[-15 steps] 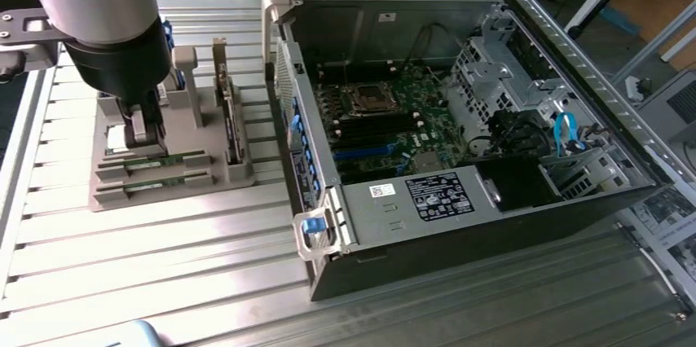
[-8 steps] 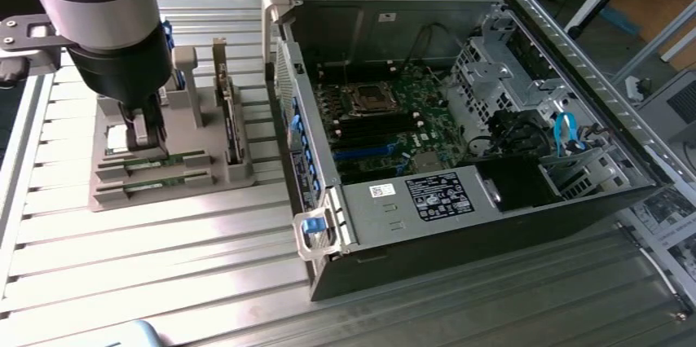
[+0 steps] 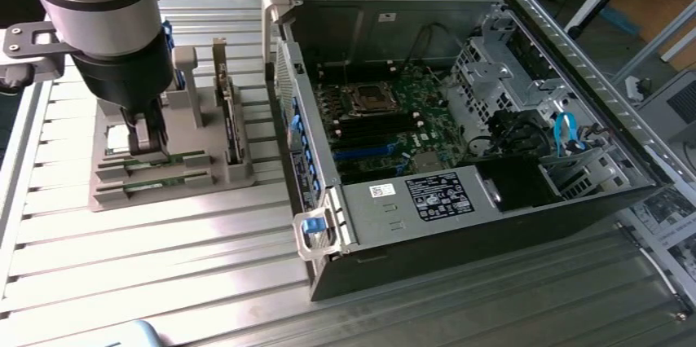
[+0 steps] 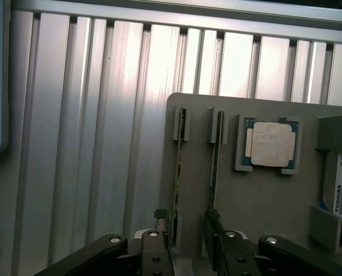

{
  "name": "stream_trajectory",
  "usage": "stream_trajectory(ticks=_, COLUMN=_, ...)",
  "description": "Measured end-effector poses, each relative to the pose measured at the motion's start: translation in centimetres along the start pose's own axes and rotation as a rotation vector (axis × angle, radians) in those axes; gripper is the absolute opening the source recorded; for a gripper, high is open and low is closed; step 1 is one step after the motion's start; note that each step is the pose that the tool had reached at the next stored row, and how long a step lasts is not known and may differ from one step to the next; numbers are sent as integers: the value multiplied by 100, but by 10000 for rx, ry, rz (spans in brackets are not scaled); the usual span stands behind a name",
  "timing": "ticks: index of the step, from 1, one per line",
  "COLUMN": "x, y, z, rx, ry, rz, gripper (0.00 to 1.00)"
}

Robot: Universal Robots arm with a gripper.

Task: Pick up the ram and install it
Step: 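Pick up the ram and move it above insertion slot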

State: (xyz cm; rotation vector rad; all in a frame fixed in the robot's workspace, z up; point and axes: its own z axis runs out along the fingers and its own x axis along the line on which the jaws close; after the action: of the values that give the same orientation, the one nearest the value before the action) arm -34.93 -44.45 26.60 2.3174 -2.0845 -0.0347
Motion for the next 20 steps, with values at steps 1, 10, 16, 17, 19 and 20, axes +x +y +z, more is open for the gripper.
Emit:
stream_trajectory(ticks=1, x=0, y=0, z=6, rx=0, ry=0, rz=-1, gripper=38)
stream_trajectory(ticks=10, x=0, y=0, z=66, rx=0, ry=0, rz=0, gripper=38)
stream_trajectory(ticks=16, x=0, y=0, z=114, rx=0, ry=0, rz=0, gripper=38)
stream_trajectory(ticks=17, x=0, y=0, z=120, rx=0, ry=0, rz=-1, gripper=38)
stream_trajectory(ticks=19, x=-1, y=2, z=135, rx=0, ry=0, rz=0, gripper=38)
stream_trajectory(ticks=20, x=-1, y=2, z=143, rx=0, ry=0, rz=0, gripper=38)
